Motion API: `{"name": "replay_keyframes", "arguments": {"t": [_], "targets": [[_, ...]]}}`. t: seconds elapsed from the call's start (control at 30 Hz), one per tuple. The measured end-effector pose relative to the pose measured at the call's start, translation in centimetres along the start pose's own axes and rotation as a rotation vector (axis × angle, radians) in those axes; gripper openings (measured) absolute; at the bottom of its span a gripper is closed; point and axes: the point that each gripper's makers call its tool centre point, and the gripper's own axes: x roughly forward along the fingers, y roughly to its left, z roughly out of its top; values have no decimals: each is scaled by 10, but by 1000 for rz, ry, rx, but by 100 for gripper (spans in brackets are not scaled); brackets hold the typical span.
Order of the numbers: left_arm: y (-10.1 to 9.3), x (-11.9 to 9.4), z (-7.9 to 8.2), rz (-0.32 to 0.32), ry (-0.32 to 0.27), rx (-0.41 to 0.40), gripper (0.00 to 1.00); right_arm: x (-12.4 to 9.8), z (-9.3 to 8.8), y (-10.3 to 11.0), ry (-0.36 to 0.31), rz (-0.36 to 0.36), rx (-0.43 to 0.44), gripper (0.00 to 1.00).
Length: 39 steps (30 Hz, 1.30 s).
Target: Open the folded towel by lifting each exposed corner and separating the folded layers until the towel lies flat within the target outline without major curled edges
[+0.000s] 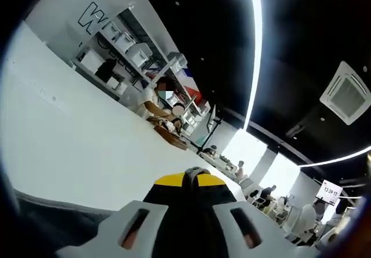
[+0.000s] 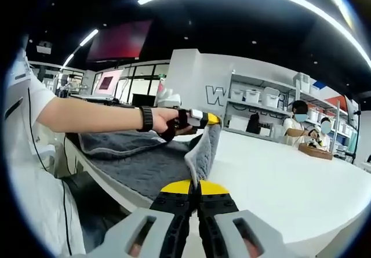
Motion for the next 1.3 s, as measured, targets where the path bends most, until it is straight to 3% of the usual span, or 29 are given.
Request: {"name": "replay_keyframes", "arguments": {"t": [0.27, 0.83, 0.97, 1.07, 1.2, 1.3], "targets": [[2, 1, -8, 6, 29, -69, 19, 0, -10, -2, 38, -10, -3, 0], [6, 3, -16, 44, 78, -118, 41, -6, -22, -22, 71, -89, 35, 0], [8, 4, -17, 59, 86, -104, 44, -6, -22, -21, 72, -89, 28, 0], [7, 3, -29, 68, 165, -52, 46, -6, -17, -19, 53, -79, 32, 0], [5, 1, -31, 75, 188, -34, 46, -5, -14, -16, 45, -66, 23, 0], [9, -1, -30, 103, 211, 48, 46, -4, -14, -16, 48, -66, 18, 0]]}}
